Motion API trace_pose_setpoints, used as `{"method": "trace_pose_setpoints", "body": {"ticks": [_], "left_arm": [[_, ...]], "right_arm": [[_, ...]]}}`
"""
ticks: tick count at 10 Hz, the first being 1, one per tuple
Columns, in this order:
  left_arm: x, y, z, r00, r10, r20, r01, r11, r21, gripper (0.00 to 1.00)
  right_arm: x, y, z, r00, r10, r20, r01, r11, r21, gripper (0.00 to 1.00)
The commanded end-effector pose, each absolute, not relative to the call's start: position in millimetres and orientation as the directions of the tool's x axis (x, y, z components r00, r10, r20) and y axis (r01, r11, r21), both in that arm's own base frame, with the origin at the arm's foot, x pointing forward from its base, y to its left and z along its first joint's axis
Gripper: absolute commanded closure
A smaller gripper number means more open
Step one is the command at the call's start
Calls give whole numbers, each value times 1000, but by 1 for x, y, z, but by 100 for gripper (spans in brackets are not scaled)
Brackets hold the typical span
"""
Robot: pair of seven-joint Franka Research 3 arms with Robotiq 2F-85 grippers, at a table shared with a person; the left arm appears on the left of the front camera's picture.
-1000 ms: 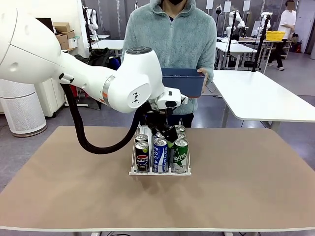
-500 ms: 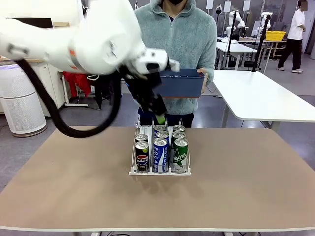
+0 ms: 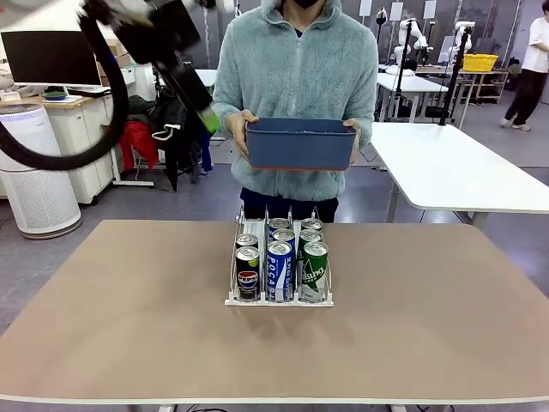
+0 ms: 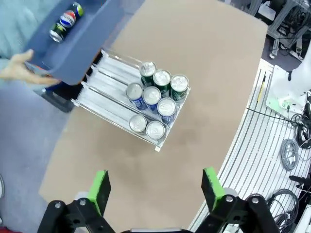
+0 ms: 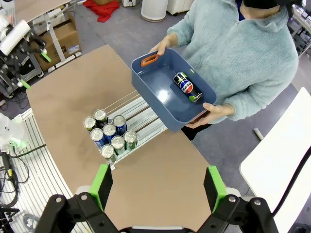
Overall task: Fill the beverage cans into the dispenser.
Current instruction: Pick up the Pepsi coke handed by the human.
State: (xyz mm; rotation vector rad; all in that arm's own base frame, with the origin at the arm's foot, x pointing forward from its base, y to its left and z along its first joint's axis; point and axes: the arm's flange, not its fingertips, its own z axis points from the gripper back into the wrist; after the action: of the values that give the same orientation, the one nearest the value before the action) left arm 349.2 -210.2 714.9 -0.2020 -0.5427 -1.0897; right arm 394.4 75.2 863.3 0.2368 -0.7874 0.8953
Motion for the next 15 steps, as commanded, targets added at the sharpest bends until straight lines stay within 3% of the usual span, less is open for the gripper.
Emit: {"method": "trace_pose_setpoints", "body": {"ticks": [1,4,7,8,15], "left_arm": [[346,-205,754,275,-785,555,910,399,113,0],[336,-190,807,276,-771,574,870,454,191,0],[328,-184,796,324,-732,600,805,546,232,0],[329,-187,816,267,-756,597,863,464,202,0],[329,-187,816,267,-756,597,863,464,202,0]], "right_arm": [[394,76,863,382,600,703,-768,630,-120,0],[394,76,863,382,600,703,-768,630,-120,0],[394,76,863,382,600,703,-768,630,-120,0],[394,76,863,382,600,703,-768,630,-120,0],[394,76,863,382,600,703,-768,630,-120,0]]}}
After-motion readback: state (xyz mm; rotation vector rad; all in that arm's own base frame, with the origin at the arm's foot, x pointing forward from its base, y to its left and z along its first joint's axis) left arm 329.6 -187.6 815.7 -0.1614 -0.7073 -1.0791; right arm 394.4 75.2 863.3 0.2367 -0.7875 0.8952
